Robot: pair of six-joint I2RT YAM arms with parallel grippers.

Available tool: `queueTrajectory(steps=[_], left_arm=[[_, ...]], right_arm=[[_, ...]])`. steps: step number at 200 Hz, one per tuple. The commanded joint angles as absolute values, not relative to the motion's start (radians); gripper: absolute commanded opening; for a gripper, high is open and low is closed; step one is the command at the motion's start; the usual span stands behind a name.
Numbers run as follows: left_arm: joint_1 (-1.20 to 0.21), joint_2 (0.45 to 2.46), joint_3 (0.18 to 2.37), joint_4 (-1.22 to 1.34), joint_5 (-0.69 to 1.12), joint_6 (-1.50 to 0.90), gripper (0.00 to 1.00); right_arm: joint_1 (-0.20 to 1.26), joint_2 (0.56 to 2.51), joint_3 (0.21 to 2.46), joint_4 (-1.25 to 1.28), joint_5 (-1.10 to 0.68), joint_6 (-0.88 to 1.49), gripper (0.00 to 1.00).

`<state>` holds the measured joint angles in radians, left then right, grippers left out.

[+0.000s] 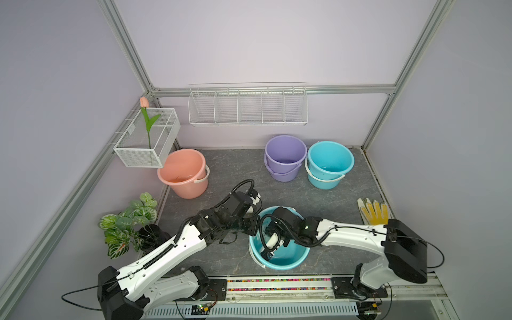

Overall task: Wipe the inside of the bucket with a cloth
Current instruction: Wipe the dirt from the inside of the bucket.

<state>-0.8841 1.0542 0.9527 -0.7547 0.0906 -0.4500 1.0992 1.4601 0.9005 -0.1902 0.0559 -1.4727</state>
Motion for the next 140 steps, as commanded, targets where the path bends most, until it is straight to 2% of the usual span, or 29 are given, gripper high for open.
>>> queueTrajectory(steps=[1, 67, 113, 140], left_arm=[[-0.889, 1.040, 0.959, -0.712, 0.057, -0.487, 0.00], [-0.889, 1.039, 0.943, -0.701, 0.046, -0.517, 0.00], [-0.889, 1.053, 0.950, -0.695, 0.049, -0.513, 0.00], [-0.889, 1.058, 0.947, -0.687, 0.058, -0.511, 0.00]], right_arm=[[1.101, 1.339, 0.933, -0.244, 0.059, -1.423, 0.07], [1.127, 1.133, 0.957, -0.362, 0.309, -1.388, 0.07], [1.139, 1.160, 0.999, -0.419, 0.491, -1.446, 0.07], [1.140, 1.220, 1.033, -0.440, 0.514, -1.458, 0.07]])
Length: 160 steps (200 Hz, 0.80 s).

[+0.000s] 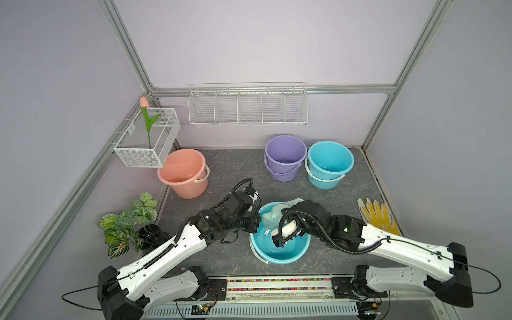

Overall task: Wipe the inside of the bucket with a cloth
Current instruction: Wipe the dirt from the inside of the bucket.

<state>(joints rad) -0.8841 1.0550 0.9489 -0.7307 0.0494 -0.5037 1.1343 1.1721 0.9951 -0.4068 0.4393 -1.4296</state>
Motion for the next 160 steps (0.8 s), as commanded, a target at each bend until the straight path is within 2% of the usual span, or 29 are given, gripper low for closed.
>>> queueTrajectory(steps=[1, 61, 160], left_arm=[[-0.889, 1.058, 0.947, -0.686, 0.058, -0.511, 0.00], [-0.889, 1.061, 0.963, -0.696, 0.052, -0.495, 0.00], [-0.889, 1.037, 0.958, -0.706, 0.037, -0.497, 0.00]], right_arm=[[1.140, 1.222, 1.033, -0.440, 0.515, -1.458, 0.07], [1.133, 1.419, 1.031, -0.385, 0.470, -1.472, 0.07], [1.116, 1.766, 0.978, -0.261, 0.259, -1.303, 0.07]])
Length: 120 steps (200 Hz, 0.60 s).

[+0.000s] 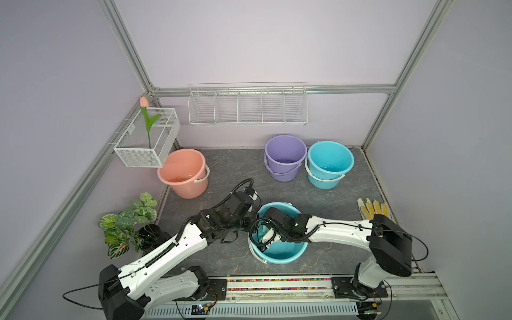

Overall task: Wipe the inside of the bucket with a cloth
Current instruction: Wipe the dirt from the inside of the bucket.

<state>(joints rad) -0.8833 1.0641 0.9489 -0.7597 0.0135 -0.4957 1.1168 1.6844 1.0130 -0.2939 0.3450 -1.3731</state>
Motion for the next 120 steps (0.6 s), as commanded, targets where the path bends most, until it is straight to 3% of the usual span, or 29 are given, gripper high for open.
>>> queueTrajectory(steps=[1, 35, 120], left_arm=[[-0.890, 1.037, 0.957, -0.706, 0.036, -0.498, 0.00], [-0.888, 1.028, 0.950, -0.704, 0.022, -0.513, 0.00], [-0.889, 1.026, 0.947, -0.707, -0.005, -0.543, 0.00]], right_arm=[[1.116, 1.766, 0.977, -0.261, 0.258, -1.302, 0.07], [1.112, 1.727, 0.954, -0.245, 0.240, -1.261, 0.07], [1.115, 1.325, 1.028, -0.433, 0.344, -1.288, 0.07]])
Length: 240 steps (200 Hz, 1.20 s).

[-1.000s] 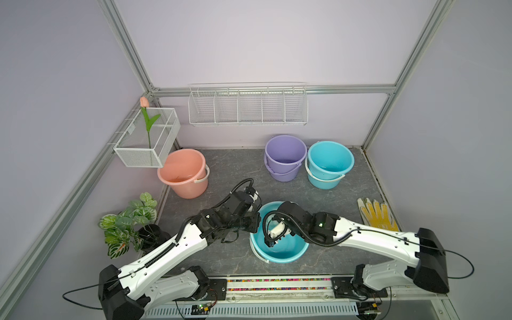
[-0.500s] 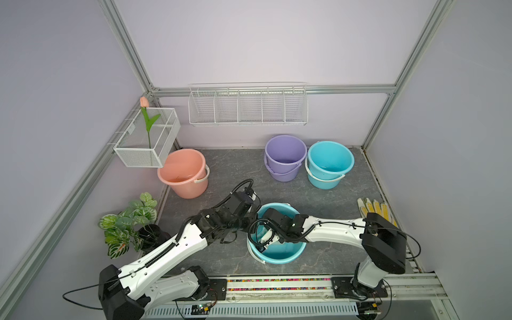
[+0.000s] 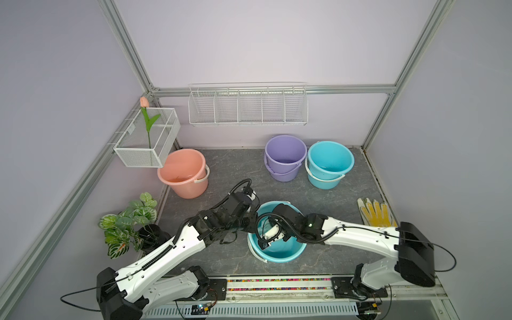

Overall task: Wipe the inside of the bucket with a cloth
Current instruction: Wipe the dirt from the inside of the bucket.

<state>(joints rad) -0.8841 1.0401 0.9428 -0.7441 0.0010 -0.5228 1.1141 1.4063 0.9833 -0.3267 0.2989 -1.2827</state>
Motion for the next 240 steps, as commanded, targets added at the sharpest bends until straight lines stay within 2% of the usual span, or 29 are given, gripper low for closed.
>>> queueTrajectory(steps=[1, 63, 117, 179, 240], left_arm=[[-0.889, 1.026, 0.947, -0.707, -0.004, -0.542, 0.00], [-0.888, 1.024, 0.941, -0.701, -0.006, -0.548, 0.00], [-0.889, 1.014, 0.936, -0.701, -0.002, -0.548, 0.00], [-0.888, 1.005, 0.930, -0.693, 0.002, -0.548, 0.00], [-0.888, 0.993, 0.920, -0.687, 0.004, -0.549, 0.00]], right_arm=[[1.116, 1.321, 1.030, -0.437, 0.348, -1.288, 0.07], [1.123, 1.253, 1.142, -0.683, 0.564, -1.353, 0.07], [1.117, 1.314, 1.096, -0.675, 0.548, -1.378, 0.07], [1.101, 1.452, 1.036, -0.592, 0.408, -1.322, 0.07], [1.097, 1.647, 0.985, -0.431, 0.177, -1.237, 0.07]])
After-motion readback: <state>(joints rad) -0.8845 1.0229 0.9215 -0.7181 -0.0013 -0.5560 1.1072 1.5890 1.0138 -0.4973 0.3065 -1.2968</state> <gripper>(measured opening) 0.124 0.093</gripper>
